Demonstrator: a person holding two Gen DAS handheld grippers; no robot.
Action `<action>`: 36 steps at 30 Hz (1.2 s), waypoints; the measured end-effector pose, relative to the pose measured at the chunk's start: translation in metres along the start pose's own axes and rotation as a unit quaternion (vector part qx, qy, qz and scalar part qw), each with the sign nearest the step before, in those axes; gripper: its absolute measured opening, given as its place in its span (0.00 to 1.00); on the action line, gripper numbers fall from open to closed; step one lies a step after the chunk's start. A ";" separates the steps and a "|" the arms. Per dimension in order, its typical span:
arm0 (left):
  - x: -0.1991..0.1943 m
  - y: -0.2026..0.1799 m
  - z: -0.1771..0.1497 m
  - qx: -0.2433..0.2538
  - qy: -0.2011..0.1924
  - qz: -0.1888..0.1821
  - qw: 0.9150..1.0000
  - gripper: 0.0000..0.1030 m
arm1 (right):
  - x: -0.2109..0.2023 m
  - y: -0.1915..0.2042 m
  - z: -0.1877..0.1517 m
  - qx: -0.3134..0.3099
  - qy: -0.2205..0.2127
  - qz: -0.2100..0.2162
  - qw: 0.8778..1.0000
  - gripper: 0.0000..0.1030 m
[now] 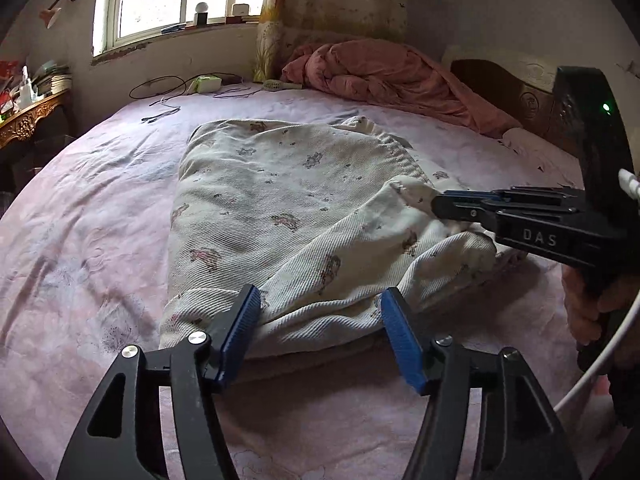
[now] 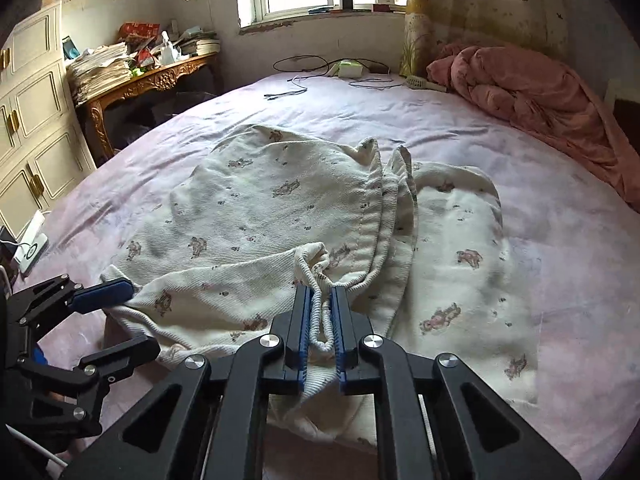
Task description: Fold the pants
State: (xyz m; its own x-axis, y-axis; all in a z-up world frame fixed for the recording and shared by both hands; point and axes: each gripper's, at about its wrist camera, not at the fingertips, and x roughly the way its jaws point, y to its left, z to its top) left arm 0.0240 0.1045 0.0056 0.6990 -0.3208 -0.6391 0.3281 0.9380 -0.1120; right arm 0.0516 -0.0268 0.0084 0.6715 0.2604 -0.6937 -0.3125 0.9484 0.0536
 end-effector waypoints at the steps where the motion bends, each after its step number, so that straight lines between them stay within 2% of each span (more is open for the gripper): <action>1: -0.002 0.000 0.002 0.000 -0.001 -0.002 1.000 0.62 | -0.005 -0.003 -0.004 0.004 0.000 0.007 1.000 0.08; 4: -0.008 -0.002 0.010 -0.003 -0.008 -0.025 1.000 0.67 | -0.016 -0.012 -0.018 0.023 0.006 0.032 0.999 0.07; 7: -0.006 -0.002 0.020 -0.013 -0.007 -0.048 0.999 0.67 | -0.020 -0.017 -0.031 0.033 0.012 0.057 0.998 0.05; 12: 0.006 -0.009 0.036 -0.002 -0.002 -0.021 1.000 0.66 | -0.025 -0.017 -0.040 0.041 0.006 0.068 0.997 0.05; 17: 0.000 -0.003 0.047 -0.017 -0.022 -0.041 0.999 0.67 | -0.041 -0.013 -0.050 0.032 0.007 0.089 0.995 0.03; 20: 0.004 -0.002 0.055 -0.020 -0.029 -0.015 0.999 0.66 | -0.038 -0.012 -0.058 0.022 0.022 0.076 0.997 0.03; 22: 0.008 -0.001 0.057 -0.017 -0.024 0.001 1.000 0.65 | -0.040 -0.013 -0.056 0.023 0.008 0.068 0.997 0.03; 24: 0.011 0.002 0.055 -0.018 -0.016 -0.017 1.000 0.65 | -0.044 -0.014 -0.047 0.026 -0.003 0.074 0.997 0.03; 25: 0.013 0.004 0.055 -0.019 -0.008 -0.030 0.999 0.65 | -0.045 -0.016 -0.041 0.026 -0.008 0.080 0.996 0.05; 27: 0.021 0.008 0.054 -0.022 0.012 -0.064 0.998 0.65 | -0.045 -0.018 -0.027 0.021 -0.021 0.082 0.996 0.17; 29: 0.030 0.012 0.052 -0.039 0.030 -0.105 0.993 0.65 | -0.040 -0.019 -0.012 0.010 -0.026 0.078 0.997 0.47; 30: 0.032 0.012 0.051 -0.046 0.038 -0.119 0.991 0.61 | -0.037 -0.019 -0.006 0.004 -0.029 0.078 0.997 0.47; 31: 0.033 0.010 0.049 -0.047 0.046 -0.128 0.990 0.42 | -0.034 -0.017 -0.001 -0.001 -0.028 0.082 0.996 0.47; 32: 0.032 0.009 0.048 -0.044 0.048 -0.126 0.990 0.28 | -0.030 -0.016 0.005 -0.006 -0.024 0.091 0.996 0.40; 33: 0.029 0.006 0.046 -0.038 0.047 -0.116 0.991 0.27 | -0.025 -0.015 0.008 -0.011 -0.015 0.104 0.994 0.33; 34: 0.025 0.005 0.044 -0.035 0.042 -0.114 0.992 0.26 | -0.020 -0.013 0.011 -0.012 -0.005 0.113 0.993 0.22; 36: 0.018 0.007 0.041 -0.042 0.043 -0.123 0.991 0.17 | -0.008 -0.010 0.012 -0.016 0.015 0.125 0.992 0.20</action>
State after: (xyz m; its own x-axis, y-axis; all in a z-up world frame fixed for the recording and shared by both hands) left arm 0.0649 0.0998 0.0239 0.5464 -0.5328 -0.6462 0.4259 0.8411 -0.3333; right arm 0.0573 -0.0359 0.0221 0.5497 0.4807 -0.6832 -0.4879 0.8486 0.2045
